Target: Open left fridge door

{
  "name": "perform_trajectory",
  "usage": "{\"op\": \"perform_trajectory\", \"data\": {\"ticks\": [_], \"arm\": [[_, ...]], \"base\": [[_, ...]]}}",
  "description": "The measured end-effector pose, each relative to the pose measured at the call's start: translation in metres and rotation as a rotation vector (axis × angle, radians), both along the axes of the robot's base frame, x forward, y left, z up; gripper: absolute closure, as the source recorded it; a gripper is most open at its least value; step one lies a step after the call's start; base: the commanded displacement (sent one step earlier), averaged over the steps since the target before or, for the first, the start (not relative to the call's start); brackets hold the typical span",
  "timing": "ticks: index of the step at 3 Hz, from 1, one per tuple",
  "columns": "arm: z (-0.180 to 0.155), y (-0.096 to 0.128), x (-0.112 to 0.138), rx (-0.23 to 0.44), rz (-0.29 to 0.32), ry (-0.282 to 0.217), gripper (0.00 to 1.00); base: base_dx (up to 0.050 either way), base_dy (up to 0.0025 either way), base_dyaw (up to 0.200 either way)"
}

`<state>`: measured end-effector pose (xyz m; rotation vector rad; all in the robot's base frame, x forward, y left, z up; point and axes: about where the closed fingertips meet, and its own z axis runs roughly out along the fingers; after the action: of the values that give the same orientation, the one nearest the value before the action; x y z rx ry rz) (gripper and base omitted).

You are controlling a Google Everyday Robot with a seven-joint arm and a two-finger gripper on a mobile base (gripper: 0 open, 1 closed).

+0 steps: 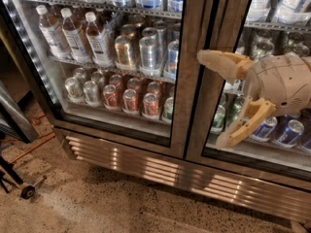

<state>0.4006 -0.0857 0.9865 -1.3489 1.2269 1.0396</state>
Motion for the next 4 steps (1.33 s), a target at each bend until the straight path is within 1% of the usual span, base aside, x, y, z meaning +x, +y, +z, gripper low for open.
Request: {"op": "perform_trajectory", "data": {"ticks": [1,2,3,4], "arm": [[0.0,0.0,0.0,0.0,0.0,0.0,0.0],[0.0,0.0,0.0,0.0,0.0,0.0,0.0],[0.034,-0.006,-0.007,0.023,-0.029,-0.038,0.0],[0.036,-0.006,0.013,-0.005,-0.063,-0.017,0.0]], "base": [[0.05,0.00004,-0.002],[0.0,0.0,0.0],[0.0,0.0,0.0],[0.0,0.0,0.0]]}}
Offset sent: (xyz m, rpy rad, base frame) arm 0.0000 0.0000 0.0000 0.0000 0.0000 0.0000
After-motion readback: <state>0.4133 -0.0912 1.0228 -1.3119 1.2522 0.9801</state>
